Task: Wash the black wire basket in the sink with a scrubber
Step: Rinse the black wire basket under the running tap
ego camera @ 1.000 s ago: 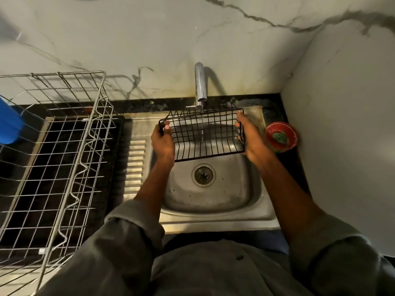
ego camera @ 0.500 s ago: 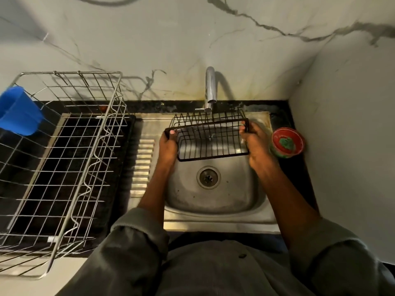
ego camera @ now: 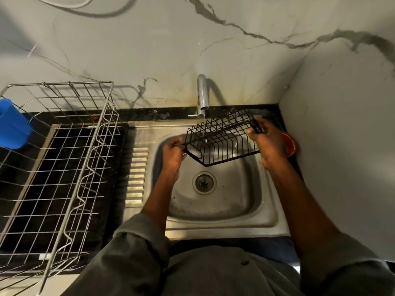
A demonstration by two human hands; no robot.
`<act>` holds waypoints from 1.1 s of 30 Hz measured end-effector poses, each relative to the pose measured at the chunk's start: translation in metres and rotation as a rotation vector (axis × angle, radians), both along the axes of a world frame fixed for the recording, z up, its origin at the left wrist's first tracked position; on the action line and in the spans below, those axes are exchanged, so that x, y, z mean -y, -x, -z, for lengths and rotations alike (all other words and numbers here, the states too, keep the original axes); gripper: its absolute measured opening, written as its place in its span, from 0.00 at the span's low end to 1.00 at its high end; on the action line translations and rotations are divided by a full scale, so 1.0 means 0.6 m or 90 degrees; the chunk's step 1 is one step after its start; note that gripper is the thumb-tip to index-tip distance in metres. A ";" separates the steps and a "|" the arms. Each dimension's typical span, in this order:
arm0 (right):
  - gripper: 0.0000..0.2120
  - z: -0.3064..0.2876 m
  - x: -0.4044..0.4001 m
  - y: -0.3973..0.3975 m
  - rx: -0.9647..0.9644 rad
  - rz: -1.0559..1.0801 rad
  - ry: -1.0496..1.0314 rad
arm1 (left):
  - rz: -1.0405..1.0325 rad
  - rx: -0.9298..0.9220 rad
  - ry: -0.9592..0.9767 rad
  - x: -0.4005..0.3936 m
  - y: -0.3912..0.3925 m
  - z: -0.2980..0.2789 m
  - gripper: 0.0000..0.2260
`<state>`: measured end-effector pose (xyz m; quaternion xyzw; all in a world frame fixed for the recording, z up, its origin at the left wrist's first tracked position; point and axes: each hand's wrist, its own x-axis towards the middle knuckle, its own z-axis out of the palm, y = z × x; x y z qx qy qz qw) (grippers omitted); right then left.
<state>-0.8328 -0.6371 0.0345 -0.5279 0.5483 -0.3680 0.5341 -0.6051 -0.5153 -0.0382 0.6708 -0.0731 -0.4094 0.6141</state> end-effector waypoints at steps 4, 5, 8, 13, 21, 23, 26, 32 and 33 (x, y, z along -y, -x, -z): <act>0.23 -0.010 -0.003 -0.020 -0.025 -0.042 0.032 | -0.035 -0.053 -0.012 -0.018 -0.010 0.021 0.10; 0.23 -0.012 -0.003 -0.022 -0.032 -0.044 0.034 | -0.040 -0.064 -0.003 -0.019 -0.009 0.024 0.10; 0.25 -0.019 -0.003 -0.021 -0.030 -0.040 0.020 | -0.029 -0.071 0.030 -0.009 -0.004 0.024 0.09; 0.27 -0.019 0.004 -0.002 -0.025 -0.015 0.014 | 0.071 0.020 -0.014 0.042 0.008 0.022 0.13; 0.31 -0.047 0.011 0.028 -0.015 0.041 0.028 | 0.106 -0.043 0.024 0.101 0.030 -0.007 0.20; 0.31 -0.051 0.011 0.037 -0.029 0.038 0.030 | 0.118 -0.056 0.039 0.096 0.037 -0.009 0.20; 0.30 -0.057 0.013 0.048 -0.068 0.022 0.047 | 0.138 -0.072 0.049 0.073 0.056 -0.009 0.13; 0.32 -0.069 0.007 0.049 -0.108 0.013 0.052 | 0.188 -0.073 0.045 0.040 0.086 -0.017 0.13; 0.33 -0.065 0.004 0.045 -0.096 0.015 0.044 | 0.195 -0.039 0.043 0.038 0.087 -0.024 0.12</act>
